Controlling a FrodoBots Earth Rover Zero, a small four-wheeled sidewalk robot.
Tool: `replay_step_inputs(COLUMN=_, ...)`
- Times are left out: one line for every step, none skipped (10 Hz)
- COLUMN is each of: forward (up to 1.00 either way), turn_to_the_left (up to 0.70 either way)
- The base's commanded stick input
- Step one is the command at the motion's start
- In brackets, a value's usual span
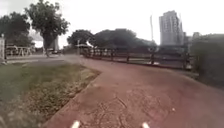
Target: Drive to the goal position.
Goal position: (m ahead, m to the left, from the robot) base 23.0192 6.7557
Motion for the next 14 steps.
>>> replay_step_inputs(forward=0.70, turn_to_the_left=0.00)
replay_step_inputs(forward=0.70, turn_to_the_left=0.00)
replay_step_inputs(forward=0.70, turn_to_the_left=0.00)
replay_step_inputs(forward=0.70, turn_to_the_left=0.00)
replay_step_inputs(forward=0.70, turn_to_the_left=-0.22)
replay_step_inputs(forward=0.70, turn_to_the_left=-0.27)
replay_step_inputs(forward=0.70, turn_to_the_left=-0.27)
replay_step_inputs(forward=0.70, turn_to_the_left=-0.27)
replay_step_inputs(forward=0.70, turn_to_the_left=0.00)
replay_step_inputs(forward=0.70, turn_to_the_left=0.00)
replay_step_inputs(forward=0.70, turn_to_the_left=0.00)
replay_step_inputs(forward=0.70, turn_to_the_left=0.00)
replay_step_inputs(forward=0.70, turn_to_the_left=0.00)
replay_step_inputs(forward=0.70, turn_to_the_left=0.00)
